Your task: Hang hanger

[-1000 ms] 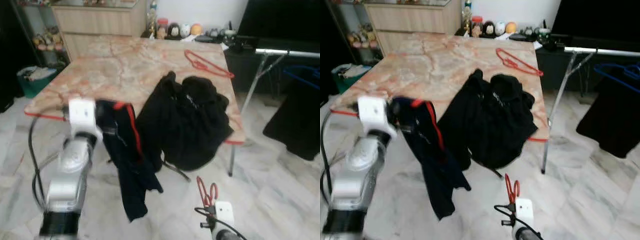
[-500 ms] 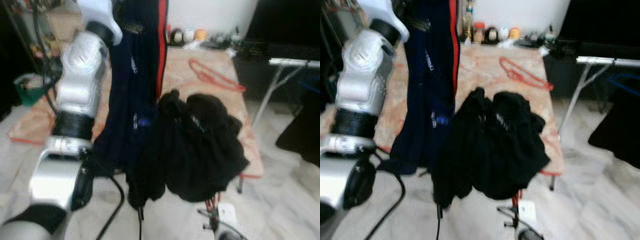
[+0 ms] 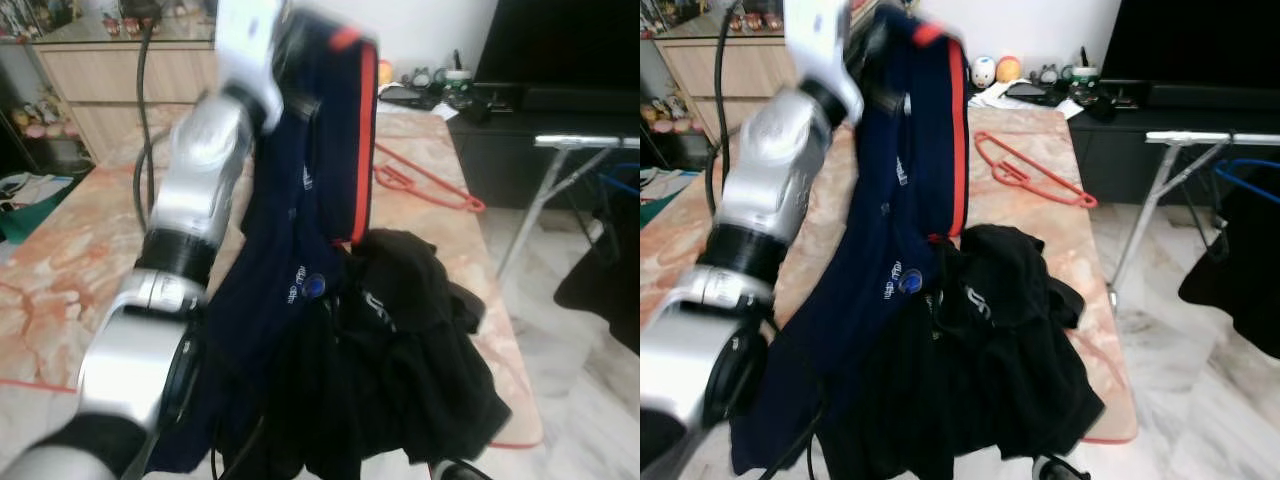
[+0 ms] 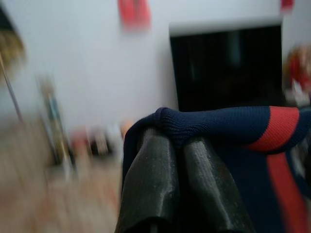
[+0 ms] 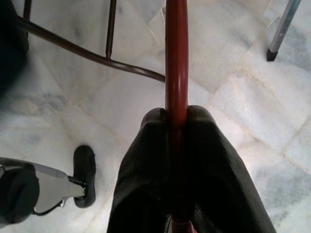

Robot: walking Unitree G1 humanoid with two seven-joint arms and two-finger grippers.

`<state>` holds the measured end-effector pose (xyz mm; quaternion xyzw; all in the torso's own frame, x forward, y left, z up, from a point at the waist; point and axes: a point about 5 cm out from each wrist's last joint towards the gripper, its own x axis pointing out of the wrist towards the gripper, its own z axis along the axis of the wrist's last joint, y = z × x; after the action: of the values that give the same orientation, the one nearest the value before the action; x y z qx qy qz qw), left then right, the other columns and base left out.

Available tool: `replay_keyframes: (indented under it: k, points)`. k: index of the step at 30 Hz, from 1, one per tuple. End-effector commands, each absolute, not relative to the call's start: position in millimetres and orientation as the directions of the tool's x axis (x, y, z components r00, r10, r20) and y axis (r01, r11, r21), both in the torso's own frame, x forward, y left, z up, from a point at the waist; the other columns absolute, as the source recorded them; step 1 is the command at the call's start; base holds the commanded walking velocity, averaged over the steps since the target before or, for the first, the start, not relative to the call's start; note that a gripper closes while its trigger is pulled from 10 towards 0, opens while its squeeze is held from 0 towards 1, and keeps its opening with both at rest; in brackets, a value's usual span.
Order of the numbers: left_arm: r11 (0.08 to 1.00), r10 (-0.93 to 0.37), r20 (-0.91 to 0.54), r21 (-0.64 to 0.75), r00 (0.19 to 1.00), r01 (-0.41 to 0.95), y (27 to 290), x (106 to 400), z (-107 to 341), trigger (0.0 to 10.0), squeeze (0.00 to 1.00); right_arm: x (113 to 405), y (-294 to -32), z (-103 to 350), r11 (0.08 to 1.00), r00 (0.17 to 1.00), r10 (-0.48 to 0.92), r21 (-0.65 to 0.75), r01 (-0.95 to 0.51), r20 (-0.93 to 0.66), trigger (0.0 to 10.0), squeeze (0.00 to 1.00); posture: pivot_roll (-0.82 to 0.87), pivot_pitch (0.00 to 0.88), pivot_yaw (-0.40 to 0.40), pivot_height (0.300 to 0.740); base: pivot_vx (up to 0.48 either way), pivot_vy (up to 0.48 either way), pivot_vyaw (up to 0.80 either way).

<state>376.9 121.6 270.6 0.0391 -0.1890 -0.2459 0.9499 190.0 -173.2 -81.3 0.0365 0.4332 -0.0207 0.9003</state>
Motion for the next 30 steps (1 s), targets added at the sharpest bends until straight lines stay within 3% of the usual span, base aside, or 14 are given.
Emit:
replay_keyframes:
  k: [1, 9, 16, 22, 23, 24, 30]
  points:
    - [0.838, -0.546, 0.334, 0.203, 0.769, 0.507, 111.1, 364.3, 271.8, 10.0, 0.0, 185.2, -166.3, -84.3, 0.994, 0.612, 0.011, 0.077, 0.081, -0.791, 10.0, 0.0, 0.06, 0.0, 0.02, 0.716, 0.0, 0.0, 0.0]
    - [0.888, -0.459, 0.172, 0.078, 0.872, 0.452, 131.2, 310.3, 196.5, 10.0, 0.0, 182.5, -166.7, -85.6, 0.995, 0.605, 0.016, 0.075, 0.072, -0.796, 10.0, 0.0, 0.06, 0.0, 0.02, 0.716, 0.0, 0.0, 0.0]
    - [0.896, -0.444, 0.101, 0.048, 0.89, 0.441, 116.7, 280.3, 174.4, 10.0, 0.0, 181.7, -167.3, -85.9, 0.996, 0.602, 0.019, 0.069, 0.061, -0.799, 10.0, 0.0, 0.07, 0.0, 0.015, 0.716, 0.0, 0.0, 0.0]
    - [0.904, -0.427, 0.068, 0.003, 0.902, 0.428, 107.0, 273.1, 166.5, 10.0, 0.0, 181.5, -167.1, -86.0, 0.996, 0.602, 0.02, 0.07, 0.059, -0.798, 10.0, 0.0, 0.06, 0.0, 0.016, 0.716, 0.0, 0.0, 0.0]
    - [0.903, -0.43, 0.067, 0.001, 0.9, 0.431, 105.7, 273.2, 166.3, 10.0, 0.94, 181.6, -167.1, -86.0, 0.996, 0.602, 0.02, 0.069, 0.059, -0.798, 10.0, 0.0, 0.06, 0.0, 0.016, 0.716, 0.0, 0.0, 0.0]
    - [0.902, -0.432, 0.067, 0.002, 0.9, 0.432, 105.2, 273.3, 166.5, 10.0, 1.0, 181.6, -167.1, -85.9, 0.996, 0.603, 0.019, 0.069, 0.06, -0.798, 10.0, 0.0, 0.06, 0.0, 0.016, 0.716, 0.0, 0.0, 0.0]
    - [0.908, -0.419, 0.046, 0.022, 0.907, 0.418, 110.8, 270.5, 163.1, 10.0, 1.0, 182.0, -167.1, -85.8, 0.996, 0.603, 0.018, 0.069, 0.062, -0.798, 10.0, 0.0, 0.06, 0.0, 0.016, 0.716, 0.0, 0.0, 0.0]
